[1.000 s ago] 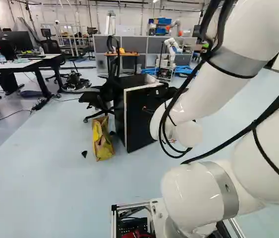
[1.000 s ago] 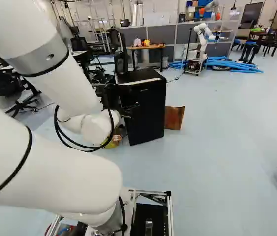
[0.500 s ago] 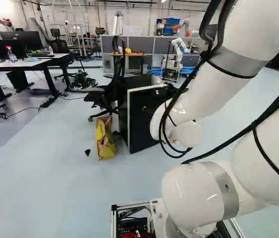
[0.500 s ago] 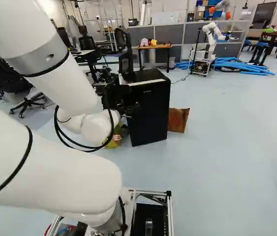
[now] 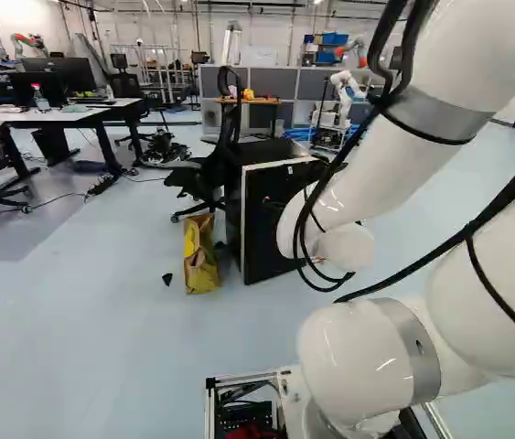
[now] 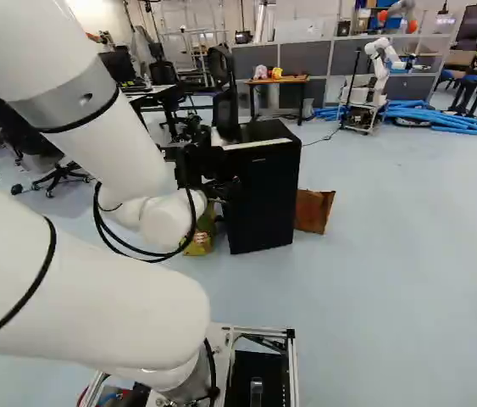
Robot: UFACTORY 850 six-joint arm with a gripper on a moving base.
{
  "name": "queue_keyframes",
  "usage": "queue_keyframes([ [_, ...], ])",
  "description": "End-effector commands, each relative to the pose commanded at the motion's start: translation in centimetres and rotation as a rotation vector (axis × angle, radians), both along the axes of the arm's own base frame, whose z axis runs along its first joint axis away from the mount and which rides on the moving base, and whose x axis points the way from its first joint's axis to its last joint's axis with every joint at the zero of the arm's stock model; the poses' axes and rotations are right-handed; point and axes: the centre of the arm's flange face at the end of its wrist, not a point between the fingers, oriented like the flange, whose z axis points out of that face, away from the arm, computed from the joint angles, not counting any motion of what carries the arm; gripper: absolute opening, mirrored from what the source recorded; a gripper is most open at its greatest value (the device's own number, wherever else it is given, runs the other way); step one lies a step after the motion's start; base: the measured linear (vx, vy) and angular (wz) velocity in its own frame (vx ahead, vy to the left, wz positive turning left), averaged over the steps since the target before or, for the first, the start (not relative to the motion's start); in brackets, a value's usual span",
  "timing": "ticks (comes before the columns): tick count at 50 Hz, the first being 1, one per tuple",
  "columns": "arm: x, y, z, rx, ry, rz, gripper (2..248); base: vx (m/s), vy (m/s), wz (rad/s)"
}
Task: Grab a drink from the fridge
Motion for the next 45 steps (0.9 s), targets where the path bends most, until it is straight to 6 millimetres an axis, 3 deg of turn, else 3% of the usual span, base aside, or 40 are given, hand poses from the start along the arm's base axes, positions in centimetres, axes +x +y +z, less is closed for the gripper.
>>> queue_keyframes([
  [45, 0.00, 0.00, 0.00, 0.000, 0.000, 0.000, 247, 0.038, -0.019, 0.113],
])
